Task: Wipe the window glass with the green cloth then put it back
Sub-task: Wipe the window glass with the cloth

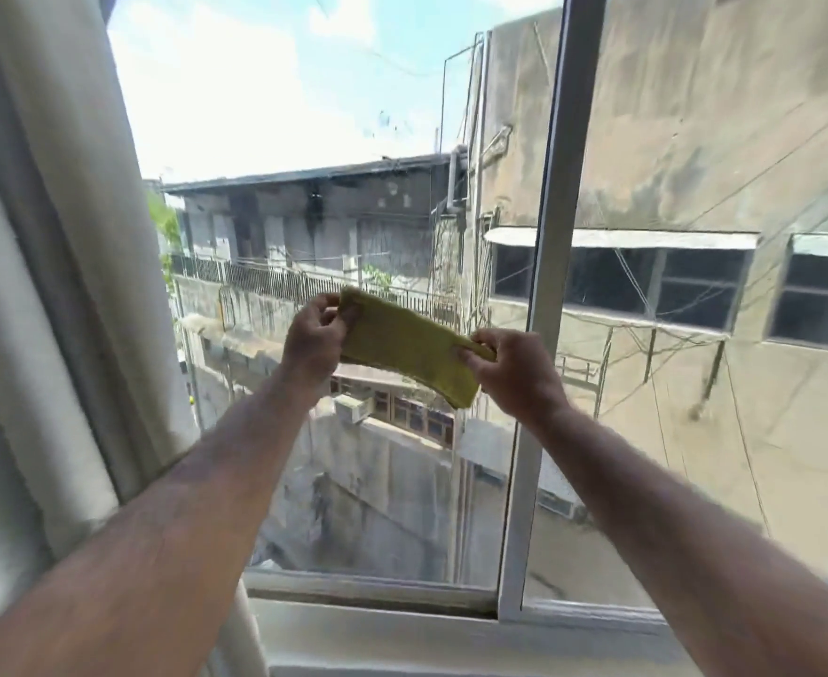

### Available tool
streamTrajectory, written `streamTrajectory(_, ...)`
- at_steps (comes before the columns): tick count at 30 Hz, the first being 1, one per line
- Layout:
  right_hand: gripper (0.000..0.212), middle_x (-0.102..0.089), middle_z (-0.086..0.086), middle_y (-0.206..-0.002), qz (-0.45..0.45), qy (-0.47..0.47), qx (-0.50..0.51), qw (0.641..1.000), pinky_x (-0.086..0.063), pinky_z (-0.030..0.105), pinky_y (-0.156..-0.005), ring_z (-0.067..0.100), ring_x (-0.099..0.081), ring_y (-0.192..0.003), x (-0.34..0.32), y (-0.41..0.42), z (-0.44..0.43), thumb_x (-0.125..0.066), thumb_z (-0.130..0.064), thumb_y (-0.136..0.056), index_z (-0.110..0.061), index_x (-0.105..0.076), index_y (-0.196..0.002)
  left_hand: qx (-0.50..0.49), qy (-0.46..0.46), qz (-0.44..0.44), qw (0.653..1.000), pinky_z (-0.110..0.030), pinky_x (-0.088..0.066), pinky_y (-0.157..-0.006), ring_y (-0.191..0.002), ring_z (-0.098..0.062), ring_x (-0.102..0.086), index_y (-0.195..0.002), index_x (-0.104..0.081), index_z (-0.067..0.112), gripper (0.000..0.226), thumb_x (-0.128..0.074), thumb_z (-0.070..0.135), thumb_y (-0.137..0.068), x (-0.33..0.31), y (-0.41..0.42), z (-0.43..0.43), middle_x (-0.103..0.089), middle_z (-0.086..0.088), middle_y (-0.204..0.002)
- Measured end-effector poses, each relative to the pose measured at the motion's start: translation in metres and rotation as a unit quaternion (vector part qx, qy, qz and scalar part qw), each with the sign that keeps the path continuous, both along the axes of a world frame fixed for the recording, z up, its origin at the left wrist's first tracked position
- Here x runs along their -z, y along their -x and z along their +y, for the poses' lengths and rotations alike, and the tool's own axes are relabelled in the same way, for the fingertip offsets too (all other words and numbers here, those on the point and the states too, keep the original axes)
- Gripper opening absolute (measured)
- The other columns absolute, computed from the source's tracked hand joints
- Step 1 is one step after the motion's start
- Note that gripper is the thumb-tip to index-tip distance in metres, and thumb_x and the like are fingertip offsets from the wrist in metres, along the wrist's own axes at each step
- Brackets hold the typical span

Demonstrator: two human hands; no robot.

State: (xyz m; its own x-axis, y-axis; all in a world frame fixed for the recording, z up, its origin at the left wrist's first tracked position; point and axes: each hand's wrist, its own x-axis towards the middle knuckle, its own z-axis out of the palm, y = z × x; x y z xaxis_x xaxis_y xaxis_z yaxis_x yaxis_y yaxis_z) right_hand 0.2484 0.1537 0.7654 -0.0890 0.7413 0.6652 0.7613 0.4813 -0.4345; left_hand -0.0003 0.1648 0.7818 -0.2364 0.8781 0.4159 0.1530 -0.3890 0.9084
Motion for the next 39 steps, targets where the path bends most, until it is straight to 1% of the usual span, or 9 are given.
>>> streamTrajectory(2, 0.014, -0.076, 0.001, -0.073, 0.026, -0.016, -0.027, 0.999, -0.063, 0.036, -0.061, 0.021, -0.074, -0.061, -0.029, 0.008, 0.005, -0.077, -0.024, -0.096, -0.012, -0.083, -0.097, -0.057, -0.050, 0.047, 0.996, -0.056, -0.061, -0.096, -0.114, -0.041, -0.067, -0.127, -0.065, 0.011, 0.024, -0.059, 0.019, -0.105, -0.039, -0.002, 0.008, -0.072, -0.017, -0.120)
streamTrajectory(6, 0.028, -0.082, 0.010, -0.079, -0.033, -0.057, -0.062, 0.996, -0.065, 0.046, -0.070, 0.027, -0.078, -0.070, -0.066, 0.017, 0.024, -0.074, -0.038, -0.097, -0.012, -0.082, -0.093, -0.134, -0.137, 0.153, 0.970, -0.035, -0.053, -0.086, -0.105, -0.030, -0.068, -0.125, -0.067, 0.010, 0.025, -0.057, 0.007, -0.102, -0.107, -0.009, 0.030, -0.074, -0.018, -0.121)
streamTrajectory(9, 0.050, -0.079, 0.012, -0.123, -0.114, -0.204, -0.010, 0.972, -0.064, 0.048, -0.096, 0.027, -0.075, -0.116, -0.097, -0.002, 0.052, -0.060, -0.055, -0.100, -0.012, -0.077, -0.119, -0.170, -0.190, 0.265, 0.930, -0.036, -0.054, -0.092, -0.108, -0.036, -0.071, -0.125, -0.068, 0.005, 0.028, -0.058, -0.001, -0.100, -0.149, -0.004, 0.055, -0.075, -0.023, -0.121)
streamTrajectory(13, 0.070, -0.038, 0.022, -0.170, -0.147, -0.364, 0.180, 0.902, -0.031, 0.054, -0.131, 0.037, -0.032, -0.161, -0.156, -0.062, 0.105, -0.051, -0.052, -0.106, -0.005, -0.047, -0.157, -0.238, -0.246, 0.382, 0.859, -0.050, -0.057, -0.098, -0.112, -0.044, -0.070, -0.126, -0.067, 0.005, 0.030, -0.058, 0.000, -0.098, -0.196, 0.012, 0.089, -0.074, -0.027, -0.119)
streamTrajectory(19, 0.097, -0.005, 0.023, -0.178, -0.125, -0.314, 0.211, 0.917, -0.015, 0.050, -0.137, 0.036, -0.009, -0.167, -0.165, -0.090, 0.165, -0.044, -0.062, -0.106, 0.002, -0.006, -0.168, -0.391, -0.259, 0.469, 0.749, -0.057, -0.047, -0.098, -0.123, -0.039, -0.057, -0.121, -0.073, 0.017, 0.026, -0.067, 0.017, -0.096, -0.205, 0.014, 0.134, -0.067, -0.013, -0.123)
streamTrajectory(26, 0.095, -0.005, 0.023, -0.178, -0.096, -0.370, 0.252, 0.889, -0.013, 0.051, -0.137, 0.035, -0.007, -0.168, -0.156, -0.081, 0.192, -0.039, -0.064, -0.107, 0.001, -0.006, -0.168, -0.511, -0.358, 0.438, 0.646, -0.039, -0.041, -0.066, -0.080, -0.032, -0.064, -0.095, -0.058, 0.016, 0.007, -0.053, 0.014, -0.101, -0.174, 0.000, 0.174, -0.064, -0.007, -0.082)
streamTrajectory(31, 0.092, -0.010, 0.025, -0.177, -0.107, -0.376, 0.268, 0.880, -0.015, 0.052, -0.137, 0.036, -0.009, -0.167, -0.157, -0.082, 0.194, -0.039, -0.060, -0.108, 0.004, -0.012, -0.167, -0.501, -0.366, 0.361, 0.696, -0.049, -0.053, -0.099, -0.121, -0.039, -0.065, -0.127, -0.063, 0.003, 0.028, -0.049, 0.019, -0.109, -0.140, -0.020, 0.198, -0.067, -0.022, -0.131)
streamTrajectory(34, 0.092, -0.010, 0.024, -0.177, -0.105, -0.381, 0.264, 0.880, -0.015, 0.052, -0.137, 0.035, -0.009, -0.167, -0.157, -0.082, 0.193, -0.037, -0.061, -0.107, 0.005, -0.013, -0.167, -0.406, -0.367, 0.405, 0.733, -0.058, -0.029, -0.129, -0.162, -0.035, -0.026, -0.161, -0.031, -0.002, 0.069, -0.045, 0.039, -0.108, -0.099, -0.025, 0.202, -0.030, -0.022, -0.172)
streamTrajectory(39, 0.091, -0.009, 0.023, -0.178, -0.096, -0.396, 0.270, 0.873, -0.016, 0.051, -0.137, 0.034, -0.009, -0.168, -0.155, -0.081, 0.197, -0.037, -0.062, -0.108, 0.003, -0.012, -0.167, -0.424, -0.344, 0.370, 0.751, -0.059, -0.015, -0.133, -0.166, -0.022, -0.014, -0.168, -0.017, 0.014, 0.069, -0.016, 0.054, -0.110, -0.135, -0.020, 0.210, -0.019, -0.007, -0.178)
